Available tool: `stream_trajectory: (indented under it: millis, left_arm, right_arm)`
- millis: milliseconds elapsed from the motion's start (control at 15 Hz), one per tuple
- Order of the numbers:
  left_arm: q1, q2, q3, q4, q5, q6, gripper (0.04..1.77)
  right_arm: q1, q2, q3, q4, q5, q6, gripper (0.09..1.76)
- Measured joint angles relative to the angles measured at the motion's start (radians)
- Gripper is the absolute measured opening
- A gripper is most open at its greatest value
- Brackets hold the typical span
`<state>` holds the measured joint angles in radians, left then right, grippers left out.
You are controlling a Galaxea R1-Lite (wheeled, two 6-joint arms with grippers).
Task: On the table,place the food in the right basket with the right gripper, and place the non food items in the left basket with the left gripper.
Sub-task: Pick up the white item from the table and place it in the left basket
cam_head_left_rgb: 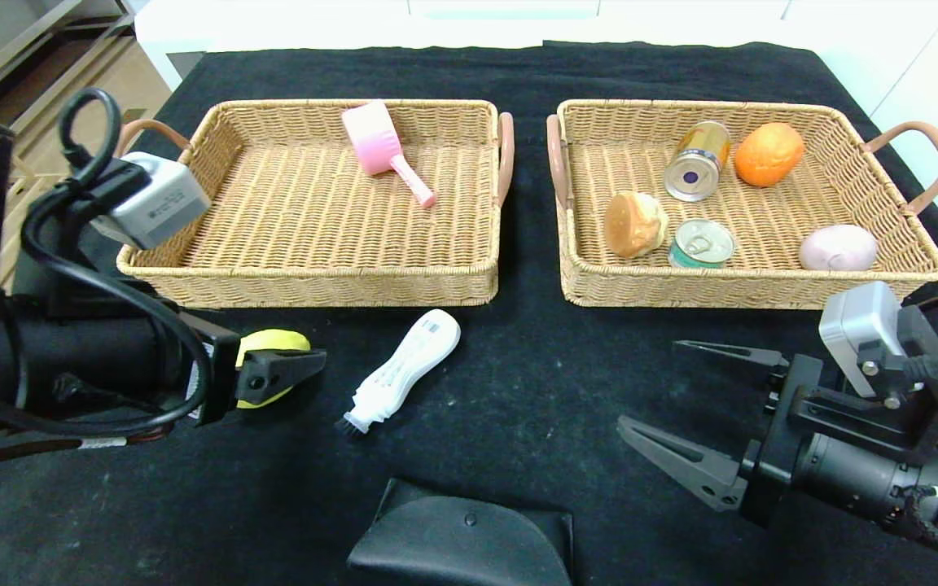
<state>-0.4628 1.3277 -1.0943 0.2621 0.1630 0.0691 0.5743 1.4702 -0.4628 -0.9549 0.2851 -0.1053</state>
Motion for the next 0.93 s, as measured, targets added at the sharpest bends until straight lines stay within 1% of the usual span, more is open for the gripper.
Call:
stream_trajectory:
  millis: [67, 200, 467, 600, 733, 800, 933]
  left_arm:
    - [-0.024, 0.032, -0.029, 0.032, 0.011, -0.002, 1.72]
    - [-0.073, 0.085, -0.081, 0.083, 0.053, -0.002, 1.72]
    - [-0.147, 0.184, -0.165, 0.129, 0.099, -0.004, 1.72]
    - [-0.174, 0.222, -0.183, 0.134, 0.107, -0.011, 1.72]
    - [-0.195, 0.257, -0.190, 0.134, 0.139, -0.024, 1.72]
    - [-0.200, 0.274, -0.193, 0.130, 0.154, -0.026, 1.72]
    - [-0.205, 0.309, -0.204, 0.126, 0.162, -0.027, 1.72]
  right_arm:
    - [-0.001, -0.003, 0.001, 0.000, 0.000, 0.000, 1.71]
    - [-0.001, -0.007, 0.002, 0.000, 0.000, 0.000, 1.71]
    - [-0.003, -0.020, 0.000, 0.001, 0.000, 0.001, 1.71]
    - [-0.010, -0.028, -0.003, 0.000, 0.001, 0.001, 1.71]
    - [-0.012, -0.032, -0.004, 0.000, 0.001, 0.001, 1.71]
    - [-0.012, -0.033, -0.005, 0.001, 0.001, 0.000, 1.71]
    - [-0.014, -0.036, -0.005, 0.001, 0.001, 0.001, 1.71]
